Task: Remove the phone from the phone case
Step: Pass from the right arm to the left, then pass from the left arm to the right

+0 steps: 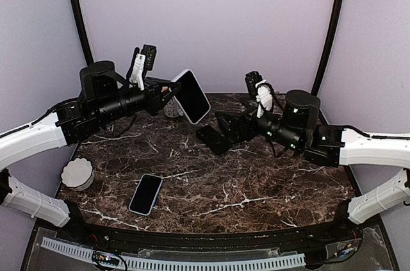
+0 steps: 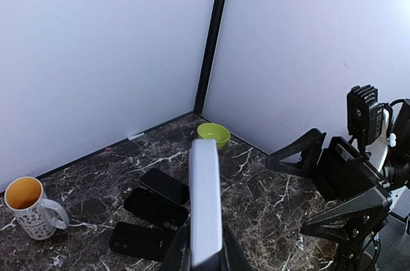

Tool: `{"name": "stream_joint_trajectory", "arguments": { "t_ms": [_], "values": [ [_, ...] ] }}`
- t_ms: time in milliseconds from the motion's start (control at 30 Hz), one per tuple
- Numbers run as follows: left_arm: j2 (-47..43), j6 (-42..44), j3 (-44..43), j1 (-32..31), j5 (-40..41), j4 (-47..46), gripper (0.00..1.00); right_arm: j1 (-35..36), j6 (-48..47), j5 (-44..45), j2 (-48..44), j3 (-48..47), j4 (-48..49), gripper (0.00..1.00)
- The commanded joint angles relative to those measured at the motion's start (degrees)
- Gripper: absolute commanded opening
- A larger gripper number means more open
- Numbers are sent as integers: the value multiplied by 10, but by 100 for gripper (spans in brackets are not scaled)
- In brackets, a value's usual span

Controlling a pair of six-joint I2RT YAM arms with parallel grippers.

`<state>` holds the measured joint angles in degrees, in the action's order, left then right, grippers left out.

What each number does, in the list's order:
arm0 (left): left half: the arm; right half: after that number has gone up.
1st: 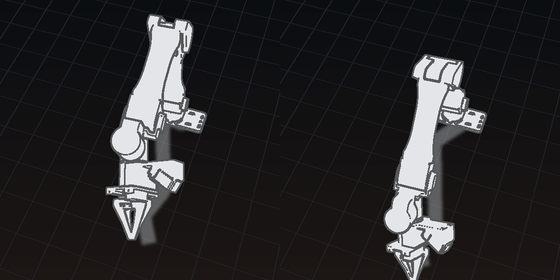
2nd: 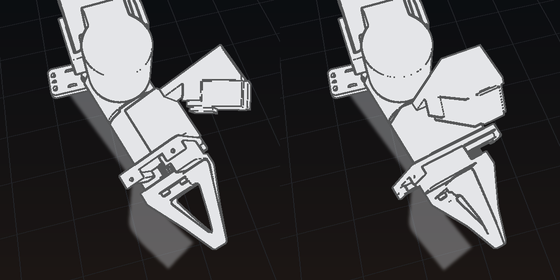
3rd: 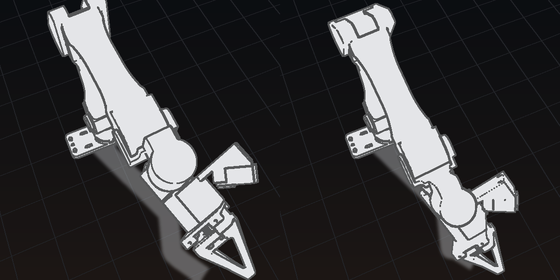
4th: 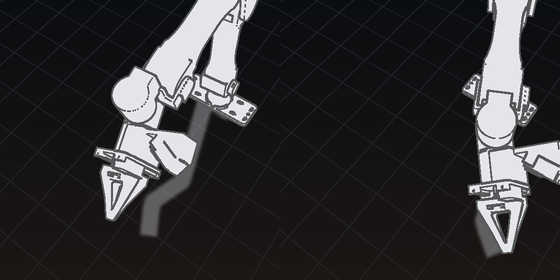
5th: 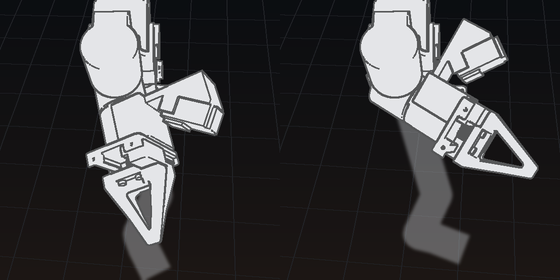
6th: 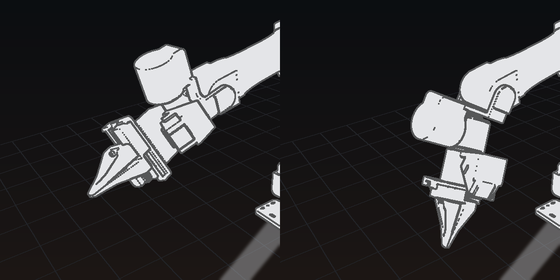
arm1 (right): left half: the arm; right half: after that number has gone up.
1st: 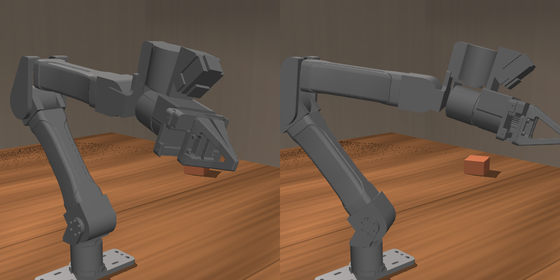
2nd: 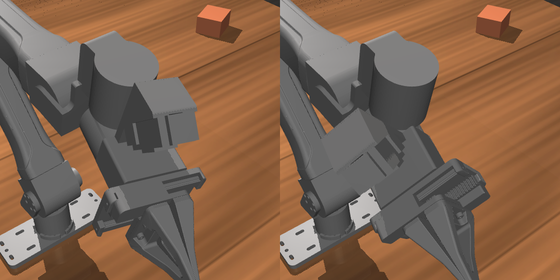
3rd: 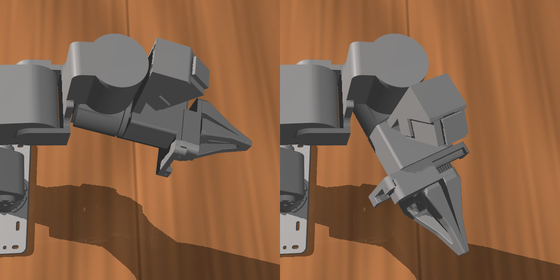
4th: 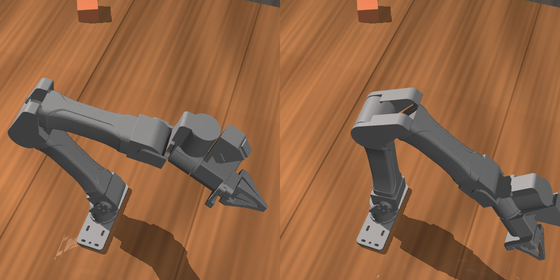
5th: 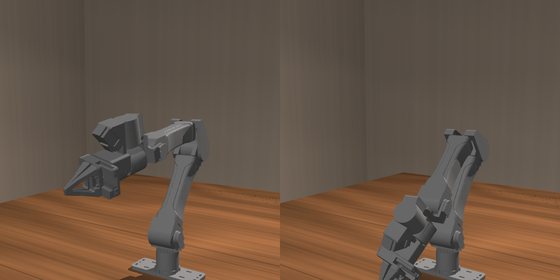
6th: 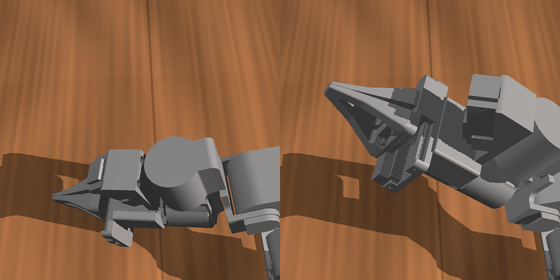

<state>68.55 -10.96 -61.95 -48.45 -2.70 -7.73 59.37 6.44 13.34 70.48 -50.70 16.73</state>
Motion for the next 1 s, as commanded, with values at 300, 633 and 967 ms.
{"name": "stream_joint_trajectory", "arguments": {
  "t_ms": [300, 633, 967],
  "values": [
    [-18, -103, -56, 24, -130, -82, 0, -96, 192, -209, -13, 45, 105, 96],
    [-8, -210, -51, 27, -168, -159, 0, -144, 318, -412, -20, 68, 267, 92],
    [3, -272, -47, 27, -200, -209, 0, -144, 400, -470, 15, 39, 375, 86]
  ]
}}
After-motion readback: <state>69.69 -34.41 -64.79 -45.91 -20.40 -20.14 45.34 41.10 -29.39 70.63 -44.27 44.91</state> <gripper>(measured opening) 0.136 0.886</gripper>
